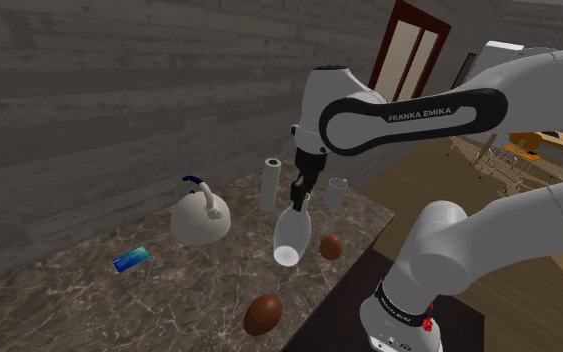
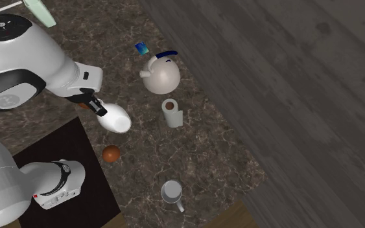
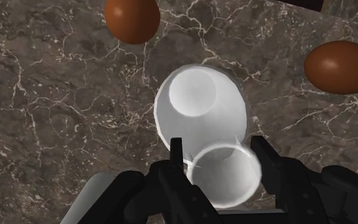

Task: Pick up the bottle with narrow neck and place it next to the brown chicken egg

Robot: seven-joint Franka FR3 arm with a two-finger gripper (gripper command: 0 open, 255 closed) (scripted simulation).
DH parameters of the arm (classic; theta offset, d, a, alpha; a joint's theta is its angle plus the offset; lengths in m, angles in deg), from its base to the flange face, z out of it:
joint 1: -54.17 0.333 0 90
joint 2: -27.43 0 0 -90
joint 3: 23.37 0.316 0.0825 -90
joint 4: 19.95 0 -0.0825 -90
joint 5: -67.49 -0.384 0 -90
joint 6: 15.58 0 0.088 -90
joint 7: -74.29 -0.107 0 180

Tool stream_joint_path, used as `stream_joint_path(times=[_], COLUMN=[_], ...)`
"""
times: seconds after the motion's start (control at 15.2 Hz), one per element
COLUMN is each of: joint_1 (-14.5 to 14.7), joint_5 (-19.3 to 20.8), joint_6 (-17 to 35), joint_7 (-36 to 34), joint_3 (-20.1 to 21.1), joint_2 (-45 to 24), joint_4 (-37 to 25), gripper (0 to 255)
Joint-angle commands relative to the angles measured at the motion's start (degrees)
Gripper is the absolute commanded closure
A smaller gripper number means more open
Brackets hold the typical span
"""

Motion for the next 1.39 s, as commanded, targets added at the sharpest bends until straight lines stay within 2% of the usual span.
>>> stream_joint_path(times=[0.0, 0.4, 0.46, 0.79, 1.06, 1.32], joint_1=[-0.1, -0.1, -0.1, -0.1, -0.2, -0.2], joint_5=[0.1, 0.1, 0.1, 0.1, 0.3, 0.3], joint_6=[0.4, 0.4, 0.3, 0.4, -7.5, -7.5], joint_7=[0.1, 0.1, 0.2, 0.1, 0.1, 0.1], joint_3=[-0.1, -0.1, -0.1, -0.1, -0.4, -0.4], joint_2=[-0.2, -0.2, -0.2, -0.2, 1.1, 1.1], joint_4=[0.5, 0.5, 0.3, 0.5, -6.1, -6.1], gripper=[255, 255, 0, 0, 0, 0])
